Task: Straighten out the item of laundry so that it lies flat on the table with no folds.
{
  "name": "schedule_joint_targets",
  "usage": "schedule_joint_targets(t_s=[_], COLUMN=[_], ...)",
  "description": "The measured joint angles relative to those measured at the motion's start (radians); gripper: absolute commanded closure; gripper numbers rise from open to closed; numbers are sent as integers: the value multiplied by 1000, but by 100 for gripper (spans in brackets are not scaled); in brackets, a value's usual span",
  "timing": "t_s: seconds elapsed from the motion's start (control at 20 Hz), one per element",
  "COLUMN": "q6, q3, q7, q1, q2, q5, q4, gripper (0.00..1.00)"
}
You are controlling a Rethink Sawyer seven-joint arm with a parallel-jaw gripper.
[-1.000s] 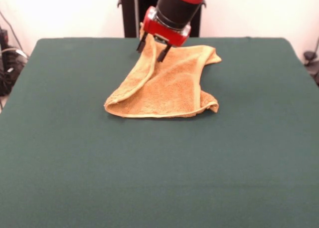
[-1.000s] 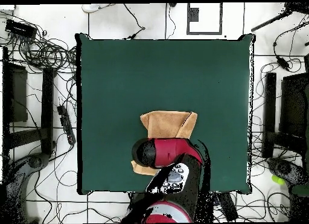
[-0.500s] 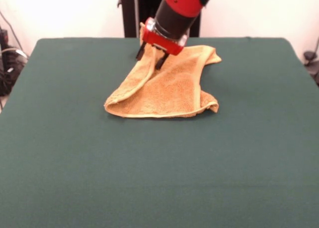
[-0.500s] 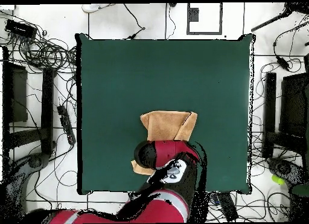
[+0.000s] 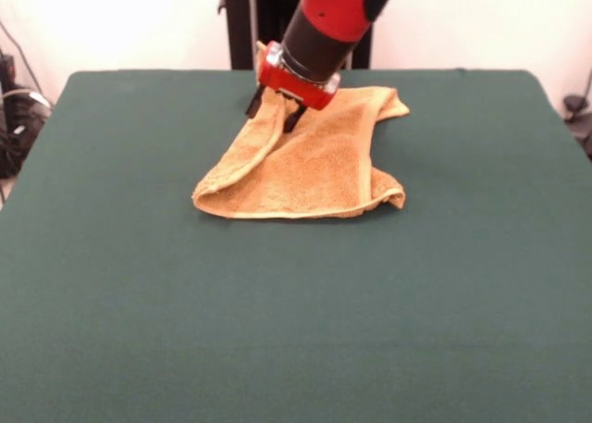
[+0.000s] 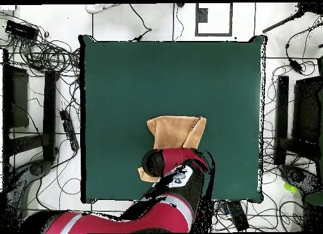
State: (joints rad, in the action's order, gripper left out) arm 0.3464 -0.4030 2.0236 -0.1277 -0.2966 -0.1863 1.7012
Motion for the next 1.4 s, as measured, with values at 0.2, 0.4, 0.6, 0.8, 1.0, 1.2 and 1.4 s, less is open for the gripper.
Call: schedule_joint_targets(t_s=[0.2,0.4,0.6,0.8,1.0,1.2,1.4], q6=[-1,-1,-10,-45,-136,-223,-334], q3=[-12,-27,-40,-73,-125,-171,-230], q7=[0,0,0,0,0,0,0], q1=[-15,-19,-17,-13,1,19,48], q2=[9,21,37,64,107,148,196], q5=[-12,-43,-90,-172,-267,-331,-393], q4=[-9,-25,-44,-72,-102,-127,-152], gripper=[0,0,0,0,0,0,0])
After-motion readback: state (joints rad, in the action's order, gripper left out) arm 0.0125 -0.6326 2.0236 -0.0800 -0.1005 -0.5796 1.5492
